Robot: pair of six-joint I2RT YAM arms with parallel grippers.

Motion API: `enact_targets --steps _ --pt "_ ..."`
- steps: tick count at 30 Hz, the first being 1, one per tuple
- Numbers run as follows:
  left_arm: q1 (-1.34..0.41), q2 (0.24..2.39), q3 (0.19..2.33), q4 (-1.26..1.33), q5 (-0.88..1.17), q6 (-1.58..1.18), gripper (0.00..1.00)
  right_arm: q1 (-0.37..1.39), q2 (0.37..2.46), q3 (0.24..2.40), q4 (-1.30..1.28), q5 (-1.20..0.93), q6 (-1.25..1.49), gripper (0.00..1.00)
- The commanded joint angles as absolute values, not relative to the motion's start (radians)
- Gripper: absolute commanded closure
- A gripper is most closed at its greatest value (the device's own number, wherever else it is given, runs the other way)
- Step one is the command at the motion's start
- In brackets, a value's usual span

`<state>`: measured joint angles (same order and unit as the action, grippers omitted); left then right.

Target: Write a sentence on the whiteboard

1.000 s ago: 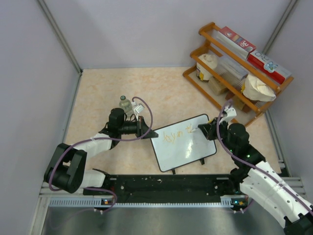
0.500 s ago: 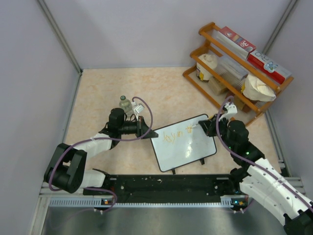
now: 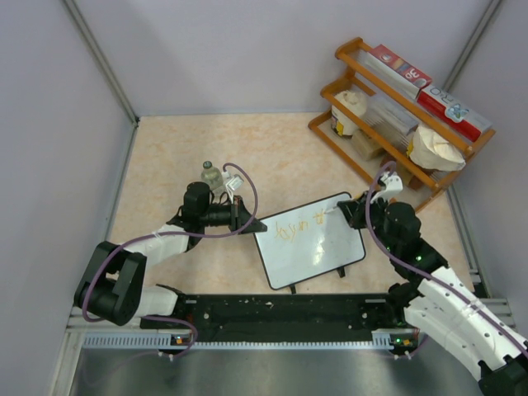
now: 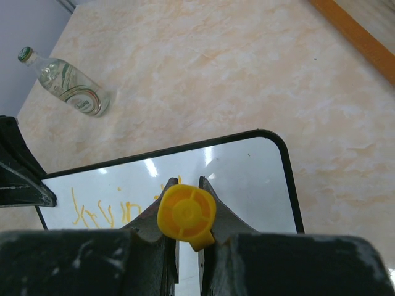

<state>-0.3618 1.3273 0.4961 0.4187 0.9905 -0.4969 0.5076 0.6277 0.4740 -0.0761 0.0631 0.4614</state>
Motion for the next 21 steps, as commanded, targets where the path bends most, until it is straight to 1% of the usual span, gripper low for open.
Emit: enact_targets --steps 1,21 --pt "-0.360 1.364 0.468 0.357 0.862 -0.360 1.00 0.497 0.611 0.482 -0.107 0.104 0.433 1.00" --pt "-0.360 1.362 0.469 0.357 0.862 -0.360 1.00 0.497 0.563 0.416 -0.156 0.051 0.443 1.00"
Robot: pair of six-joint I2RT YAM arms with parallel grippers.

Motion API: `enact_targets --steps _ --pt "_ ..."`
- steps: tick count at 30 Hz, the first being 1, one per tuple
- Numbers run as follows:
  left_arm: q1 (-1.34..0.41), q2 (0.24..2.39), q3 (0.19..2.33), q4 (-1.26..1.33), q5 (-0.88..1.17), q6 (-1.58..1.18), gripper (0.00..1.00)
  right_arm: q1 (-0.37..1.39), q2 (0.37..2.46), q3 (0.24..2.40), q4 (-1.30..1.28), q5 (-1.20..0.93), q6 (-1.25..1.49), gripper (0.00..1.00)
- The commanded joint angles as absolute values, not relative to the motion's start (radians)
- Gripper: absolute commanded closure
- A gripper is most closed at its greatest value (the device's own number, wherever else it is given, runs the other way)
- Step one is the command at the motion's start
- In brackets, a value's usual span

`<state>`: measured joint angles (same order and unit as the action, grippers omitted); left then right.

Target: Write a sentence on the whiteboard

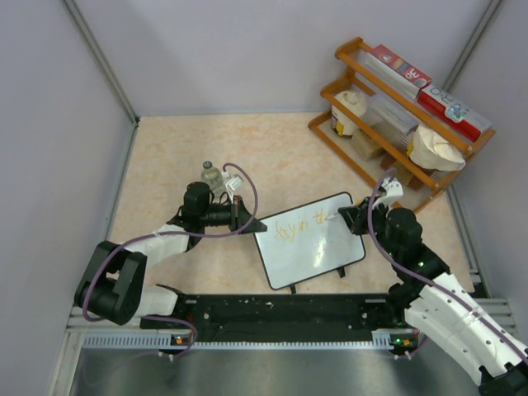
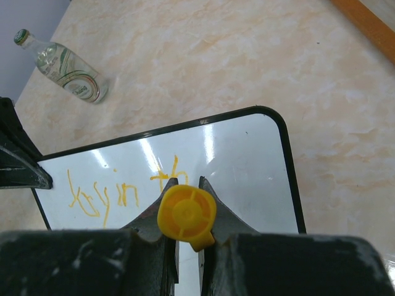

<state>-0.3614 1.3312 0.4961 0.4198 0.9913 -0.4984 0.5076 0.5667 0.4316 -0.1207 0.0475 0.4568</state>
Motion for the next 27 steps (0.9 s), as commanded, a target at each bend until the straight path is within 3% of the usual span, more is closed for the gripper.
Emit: enact_targets --steps 1,13,27 --pt "-0.360 1.362 0.469 0.357 0.861 -0.360 1.00 0.497 0.563 0.425 -0.156 0.052 0.443 1.00" --pt "-0.360 1.362 0.469 0.357 0.864 -0.360 1.00 0.497 0.538 0.532 -0.149 0.046 0.463 1.00" --pt "-0.360 1.361 0.468 0.357 0.862 -0.360 1.00 0.499 0.591 0.500 -0.118 0.092 0.449 1.00"
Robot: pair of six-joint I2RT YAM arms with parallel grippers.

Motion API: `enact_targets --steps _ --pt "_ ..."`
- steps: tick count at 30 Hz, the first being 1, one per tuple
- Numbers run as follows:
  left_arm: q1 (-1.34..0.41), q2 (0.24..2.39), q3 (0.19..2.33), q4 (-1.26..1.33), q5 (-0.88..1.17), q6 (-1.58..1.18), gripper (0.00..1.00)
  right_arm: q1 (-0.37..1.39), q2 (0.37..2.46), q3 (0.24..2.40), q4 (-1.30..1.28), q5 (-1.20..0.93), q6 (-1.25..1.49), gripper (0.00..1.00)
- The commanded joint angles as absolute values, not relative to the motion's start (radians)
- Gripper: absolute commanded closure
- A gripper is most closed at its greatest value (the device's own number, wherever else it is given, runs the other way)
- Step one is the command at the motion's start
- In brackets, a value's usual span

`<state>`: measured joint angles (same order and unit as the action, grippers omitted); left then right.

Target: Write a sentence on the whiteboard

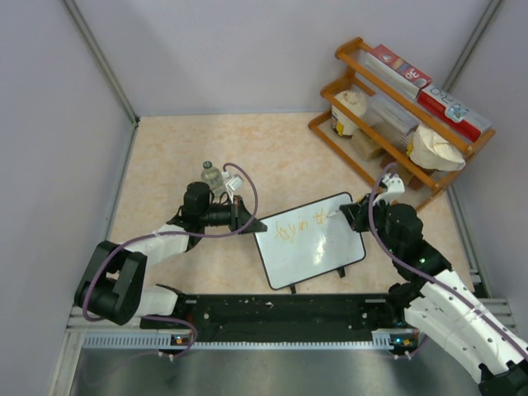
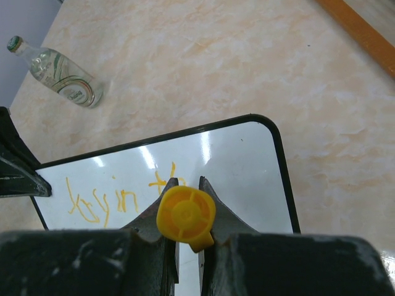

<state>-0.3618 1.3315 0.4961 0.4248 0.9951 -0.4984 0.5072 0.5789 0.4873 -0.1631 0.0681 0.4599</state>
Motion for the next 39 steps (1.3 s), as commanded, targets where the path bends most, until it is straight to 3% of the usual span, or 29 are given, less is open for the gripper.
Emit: enact_targets --steps 1,24,39 --pt "-0.360 1.361 0.468 0.357 0.862 -0.360 1.00 0.497 0.591 0.497 -0.117 0.094 0.451 1.00" --pt "-0.360 1.361 0.468 0.357 0.864 -0.360 1.00 0.471 0.614 0.506 -0.153 0.184 0.443 1.00" --pt "-0.360 1.365 0.469 0.359 0.867 -0.360 1.00 0.471 0.670 0.525 -0.100 0.123 0.453 1.00"
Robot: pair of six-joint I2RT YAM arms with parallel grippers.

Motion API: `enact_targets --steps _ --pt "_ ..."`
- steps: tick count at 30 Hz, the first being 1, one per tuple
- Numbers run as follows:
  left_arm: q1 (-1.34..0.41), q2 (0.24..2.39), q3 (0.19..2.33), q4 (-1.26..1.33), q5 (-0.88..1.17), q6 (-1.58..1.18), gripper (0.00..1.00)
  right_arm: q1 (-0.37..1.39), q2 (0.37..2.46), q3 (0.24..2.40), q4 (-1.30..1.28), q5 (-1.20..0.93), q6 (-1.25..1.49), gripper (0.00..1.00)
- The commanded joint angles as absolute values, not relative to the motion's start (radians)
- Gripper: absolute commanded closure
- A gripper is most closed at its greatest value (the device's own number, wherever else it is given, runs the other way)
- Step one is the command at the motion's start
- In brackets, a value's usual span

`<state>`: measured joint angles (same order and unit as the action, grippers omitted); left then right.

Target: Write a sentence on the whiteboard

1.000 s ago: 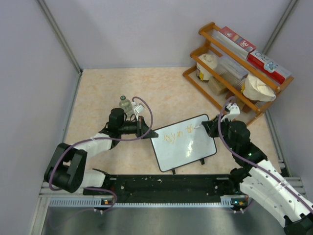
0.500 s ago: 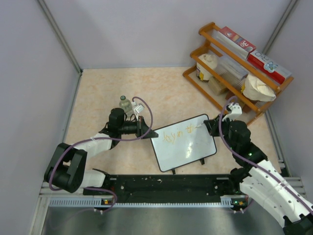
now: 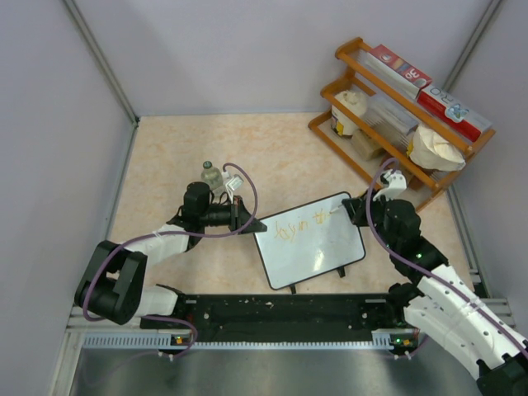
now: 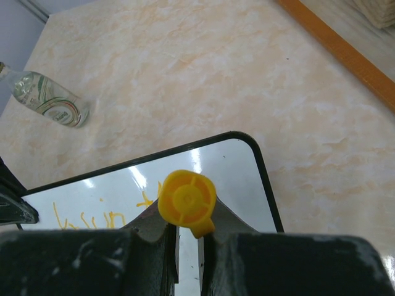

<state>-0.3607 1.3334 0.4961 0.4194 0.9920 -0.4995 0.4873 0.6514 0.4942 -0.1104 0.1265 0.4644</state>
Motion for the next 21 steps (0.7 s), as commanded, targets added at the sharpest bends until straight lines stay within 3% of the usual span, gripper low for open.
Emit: enact_targets --steps 1,21 --pt "-0.360 1.364 0.469 0.359 0.865 -0.360 1.00 0.471 0.669 0.523 -0.098 0.118 0.453 1.00" --pt "-0.360 1.370 0.472 0.360 0.868 -0.360 1.00 0.472 0.623 0.457 -0.143 0.046 0.476 1.00"
